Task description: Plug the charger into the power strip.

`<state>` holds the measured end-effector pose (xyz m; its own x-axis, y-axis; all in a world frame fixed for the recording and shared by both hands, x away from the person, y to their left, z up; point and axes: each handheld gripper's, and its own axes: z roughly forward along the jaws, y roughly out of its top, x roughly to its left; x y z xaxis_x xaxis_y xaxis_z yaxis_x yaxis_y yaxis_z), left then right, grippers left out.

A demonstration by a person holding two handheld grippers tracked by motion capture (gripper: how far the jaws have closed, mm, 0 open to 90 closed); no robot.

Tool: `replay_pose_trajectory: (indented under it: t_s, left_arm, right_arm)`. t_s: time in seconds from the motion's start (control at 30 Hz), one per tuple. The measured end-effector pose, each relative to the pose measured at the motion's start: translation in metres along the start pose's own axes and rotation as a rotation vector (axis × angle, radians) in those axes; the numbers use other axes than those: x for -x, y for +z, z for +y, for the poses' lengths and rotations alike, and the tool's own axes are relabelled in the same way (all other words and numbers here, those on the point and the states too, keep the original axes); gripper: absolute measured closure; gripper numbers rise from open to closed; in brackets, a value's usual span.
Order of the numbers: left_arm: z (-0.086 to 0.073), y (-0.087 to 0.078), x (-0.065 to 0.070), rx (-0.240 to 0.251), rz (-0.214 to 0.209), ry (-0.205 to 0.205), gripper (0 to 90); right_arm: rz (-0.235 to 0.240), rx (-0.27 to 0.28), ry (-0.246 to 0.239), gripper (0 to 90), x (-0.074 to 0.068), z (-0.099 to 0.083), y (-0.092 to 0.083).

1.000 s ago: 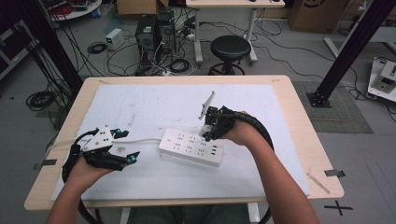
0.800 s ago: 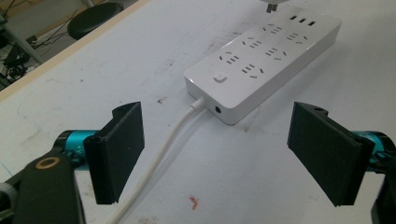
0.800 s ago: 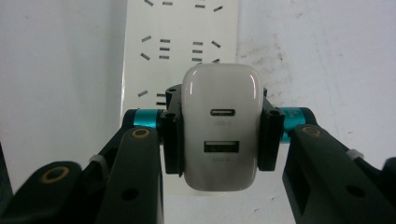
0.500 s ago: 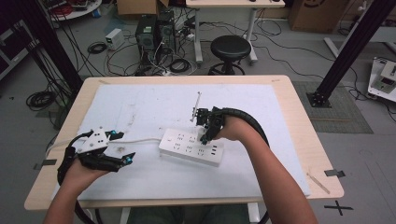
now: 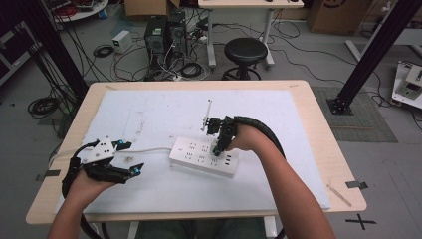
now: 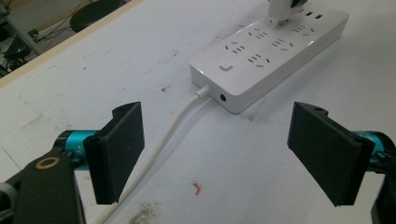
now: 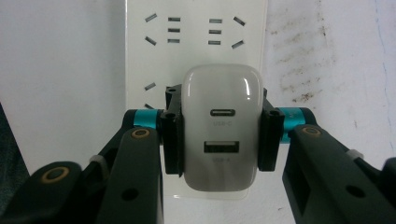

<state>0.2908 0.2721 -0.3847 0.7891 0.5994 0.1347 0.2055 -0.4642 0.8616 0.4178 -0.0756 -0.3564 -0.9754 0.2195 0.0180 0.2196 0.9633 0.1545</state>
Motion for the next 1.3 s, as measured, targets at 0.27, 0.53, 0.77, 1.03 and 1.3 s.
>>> replay_pose_trajectory:
  t_s: [0.27,0.53,0.77,1.03,1.3]
  left_arm:
    - [0.000,0.003,0.000,0.004,0.002,-0.007,18.8]
    - [0.003,0.007,0.000,-0.006,-0.006,0.000,18.8]
    - [0.010,0.011,0.005,-0.002,-0.011,0.013,18.8]
    - [0.009,0.008,0.002,-0.018,-0.009,0.013,18.8]
    - [0.015,0.011,-0.002,-0.014,-0.023,0.031,18.8]
  right_arm:
    - [-0.041,-0.047,0.025,63.6,-0.008,0.009,0.010]
    - [-0.031,-0.035,0.025,63.7,-0.005,0.005,0.011]
    - [-0.053,-0.042,0.031,63.4,-0.009,0.007,0.015]
    - [-0.039,0.093,0.090,47.8,-0.006,-0.009,0.008]
    - [-0.032,0.339,0.154,37.1,-0.008,-0.044,-0.018]
